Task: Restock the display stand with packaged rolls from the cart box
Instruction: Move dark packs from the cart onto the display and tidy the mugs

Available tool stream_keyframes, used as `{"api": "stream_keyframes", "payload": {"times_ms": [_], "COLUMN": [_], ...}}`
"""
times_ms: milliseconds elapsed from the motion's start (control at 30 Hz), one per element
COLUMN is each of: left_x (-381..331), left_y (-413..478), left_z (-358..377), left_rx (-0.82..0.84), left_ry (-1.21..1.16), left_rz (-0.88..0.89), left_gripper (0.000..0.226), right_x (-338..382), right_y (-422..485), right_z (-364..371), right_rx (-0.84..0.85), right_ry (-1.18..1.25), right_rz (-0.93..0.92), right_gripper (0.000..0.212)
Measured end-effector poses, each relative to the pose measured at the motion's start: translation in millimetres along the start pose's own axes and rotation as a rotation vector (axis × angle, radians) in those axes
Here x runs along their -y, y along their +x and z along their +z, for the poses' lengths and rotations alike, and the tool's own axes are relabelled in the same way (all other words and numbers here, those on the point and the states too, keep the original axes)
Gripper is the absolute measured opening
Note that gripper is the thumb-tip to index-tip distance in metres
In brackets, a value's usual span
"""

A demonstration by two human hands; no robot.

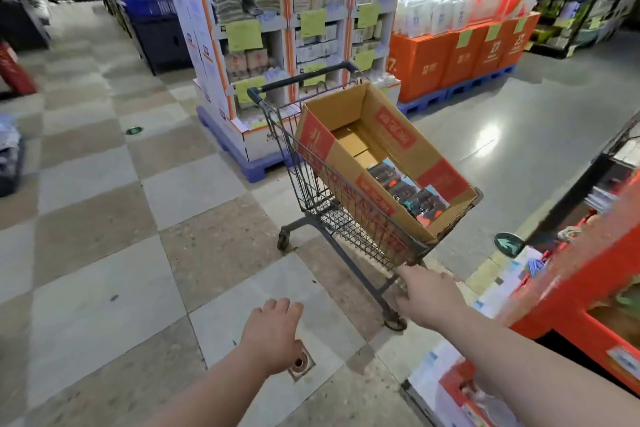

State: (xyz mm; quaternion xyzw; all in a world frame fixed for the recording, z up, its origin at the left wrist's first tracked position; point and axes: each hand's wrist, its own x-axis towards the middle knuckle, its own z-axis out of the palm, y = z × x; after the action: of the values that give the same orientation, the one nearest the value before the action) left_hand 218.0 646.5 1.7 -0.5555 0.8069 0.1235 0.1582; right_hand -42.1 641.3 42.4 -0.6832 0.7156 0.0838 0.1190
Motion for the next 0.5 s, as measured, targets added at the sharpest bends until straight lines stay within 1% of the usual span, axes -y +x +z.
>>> {"api": "stream_keyframes", "payload": {"times_ms": [133,267,433,500], "left_x": [9,14,11,6], "left_y": [55,125,211,243], "left_z": [-29,-68,-124,-144], "left_rx": [-0.033,-0.07,-0.114,-0.147], "left_ry": [-0.004,0.002,0.031,0.02], "left_rz": [0.021,0.023,0.05,0.064], "left_gripper": [0.057,0.057,0.058,0.056], "right_x": [-7,-19,-45,-58], "right_y": [35,78,134,154], "right_z": [9,14,5,0], "right_rx": [0.065,0.119,0.237,0.267], "right_ry": [0.02,0.025,0.037,0.066], "right_rz": [0.018,0.034,0.05,0.05], "right_gripper": [0.027,0.034,0.038,0.036]}}
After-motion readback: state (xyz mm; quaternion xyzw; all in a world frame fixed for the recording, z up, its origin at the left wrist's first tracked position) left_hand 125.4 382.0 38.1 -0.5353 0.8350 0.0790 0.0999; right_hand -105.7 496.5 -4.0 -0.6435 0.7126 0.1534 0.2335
